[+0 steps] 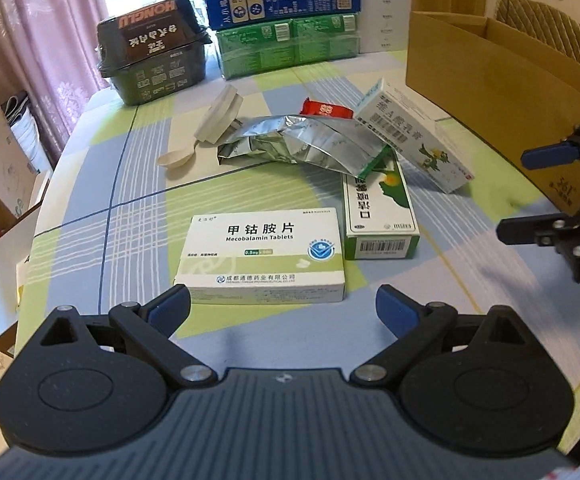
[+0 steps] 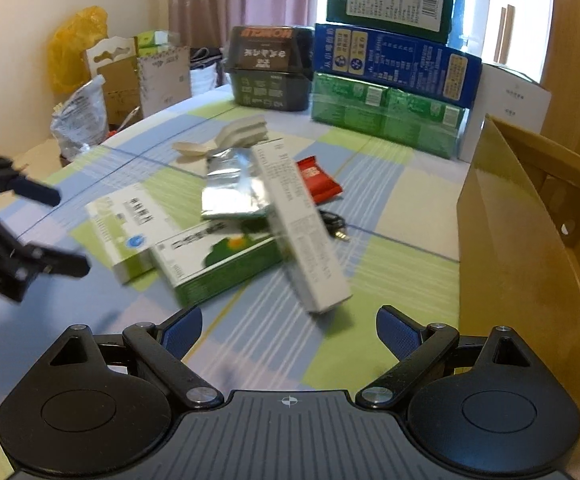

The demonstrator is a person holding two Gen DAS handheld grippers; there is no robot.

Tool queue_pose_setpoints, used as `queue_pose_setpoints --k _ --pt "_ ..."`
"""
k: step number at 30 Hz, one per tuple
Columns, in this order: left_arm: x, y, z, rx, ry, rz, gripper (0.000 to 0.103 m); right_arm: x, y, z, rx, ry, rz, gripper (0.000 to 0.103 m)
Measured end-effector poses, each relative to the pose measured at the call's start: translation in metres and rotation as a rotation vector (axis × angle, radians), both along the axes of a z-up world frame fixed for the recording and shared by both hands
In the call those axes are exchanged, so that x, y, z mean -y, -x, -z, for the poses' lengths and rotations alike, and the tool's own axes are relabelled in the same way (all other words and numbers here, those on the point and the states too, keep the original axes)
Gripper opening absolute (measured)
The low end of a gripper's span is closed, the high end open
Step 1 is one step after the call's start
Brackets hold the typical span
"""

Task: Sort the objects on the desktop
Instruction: 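Grasp the long white medicine box with the right gripper, then grasp the green mouth-spray box with the left gripper while the right gripper holds the white box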

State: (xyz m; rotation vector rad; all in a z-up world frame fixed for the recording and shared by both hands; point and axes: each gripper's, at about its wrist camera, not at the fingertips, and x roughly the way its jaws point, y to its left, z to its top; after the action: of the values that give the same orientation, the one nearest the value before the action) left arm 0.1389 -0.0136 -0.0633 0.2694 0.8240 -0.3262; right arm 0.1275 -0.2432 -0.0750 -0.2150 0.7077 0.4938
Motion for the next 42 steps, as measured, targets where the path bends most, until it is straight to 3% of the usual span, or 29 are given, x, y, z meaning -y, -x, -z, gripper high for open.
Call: queue_pose_setpoints --k 5,9,15,19,21,26,30,35,38,42 --pt "0.009 -0.003 0.004 0.022 -0.011 -0.007 0.097 -0.003 -0.021 0.004 0.039 0.034 -0.005 0.089" --pt "0.022 -0.011 0.0 0.072 -0.003 0.042 0.097 0.001 -0.036 0.009 0.011 0.018 0.018 0.081" --pt "0.05 -0.028 0.012 0.071 -0.009 0.158 0.097 0.001 -0.051 0.019 -0.028 0.006 -0.01 0.07" --pt "0.059 -0.031 0.019 0.062 -0.011 0.18 0.097 -0.001 -0.053 0.022 -0.048 -0.007 -0.013 0.051" --pt "0.06 -0.031 0.019 0.062 -0.011 0.186 0.097 0.003 -0.055 0.021 -0.081 -0.032 0.016 0.034" --pt "0.062 -0.032 0.019 0.065 0.007 0.173 0.097 0.021 -0.05 0.013 -0.165 -0.118 0.095 0.023" --pt "0.071 -0.034 0.018 0.063 0.024 0.178 0.097 0.035 -0.036 0.008 -0.209 -0.151 0.147 0.023" --pt "0.088 -0.034 0.026 0.041 0.004 0.196 0.095 0.037 -0.011 0.006 -0.179 -0.107 0.144 0.023" --pt "0.096 -0.035 0.035 0.015 -0.019 0.194 0.087 0.037 -0.003 0.006 -0.16 -0.086 0.147 0.023" --pt "0.101 -0.034 0.04 0.036 -0.042 0.182 0.084 0.035 0.002 0.009 -0.129 -0.05 0.146 0.023"
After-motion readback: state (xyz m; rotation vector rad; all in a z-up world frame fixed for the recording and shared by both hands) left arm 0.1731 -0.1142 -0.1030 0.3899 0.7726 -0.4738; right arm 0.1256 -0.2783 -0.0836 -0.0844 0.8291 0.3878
